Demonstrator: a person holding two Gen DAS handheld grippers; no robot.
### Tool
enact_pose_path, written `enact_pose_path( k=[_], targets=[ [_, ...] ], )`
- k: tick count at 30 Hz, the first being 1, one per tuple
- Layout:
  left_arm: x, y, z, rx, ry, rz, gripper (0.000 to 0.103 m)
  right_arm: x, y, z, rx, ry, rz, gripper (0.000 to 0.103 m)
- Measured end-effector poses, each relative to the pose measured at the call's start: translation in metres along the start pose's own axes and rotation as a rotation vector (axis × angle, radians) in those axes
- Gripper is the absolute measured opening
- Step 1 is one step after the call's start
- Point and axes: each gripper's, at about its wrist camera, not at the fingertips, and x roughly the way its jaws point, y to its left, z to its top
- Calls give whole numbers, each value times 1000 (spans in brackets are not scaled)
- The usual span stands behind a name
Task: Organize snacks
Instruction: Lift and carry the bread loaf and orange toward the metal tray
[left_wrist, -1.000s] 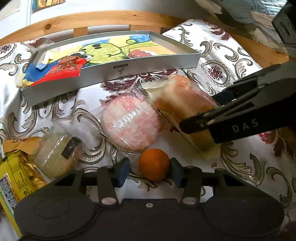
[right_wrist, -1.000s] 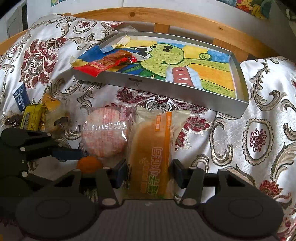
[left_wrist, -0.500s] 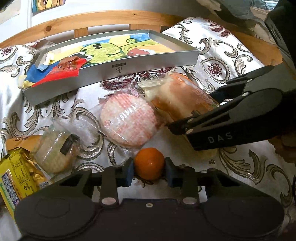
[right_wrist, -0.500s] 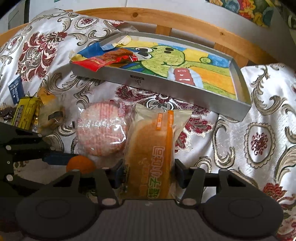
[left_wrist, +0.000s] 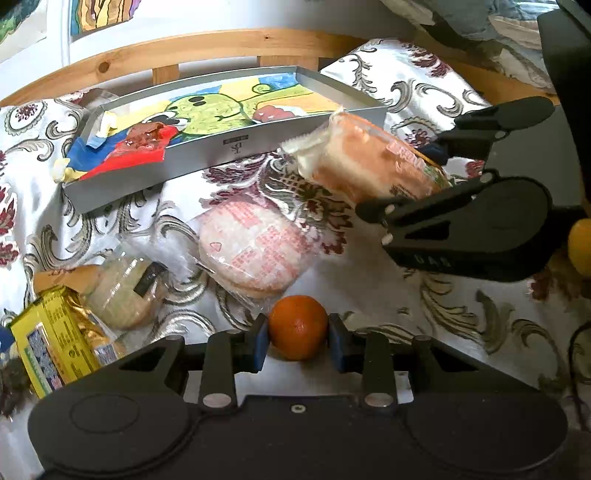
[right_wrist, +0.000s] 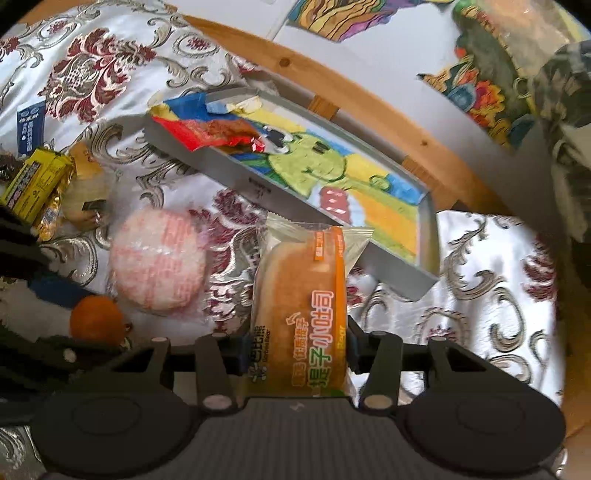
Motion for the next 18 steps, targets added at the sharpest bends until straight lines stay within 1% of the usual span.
enact_pose_path(
  k=[3,8,13,18],
  targets=[
    [-5,-4,-1,-20,6,-21,35,-6,-4,1,10,-14,-17,52],
    [-15,-6,-2,-77,11,-81,35,-13,-10,1,36,-29,-27,52],
    [-26,-17,-5,-47,-16,-106,35,-17,-10,2,38,-48,-36,52],
    [-37,-25,-5,-17,-65,-117,35,-19,-12,2,44,-62,-41,52]
  ],
)
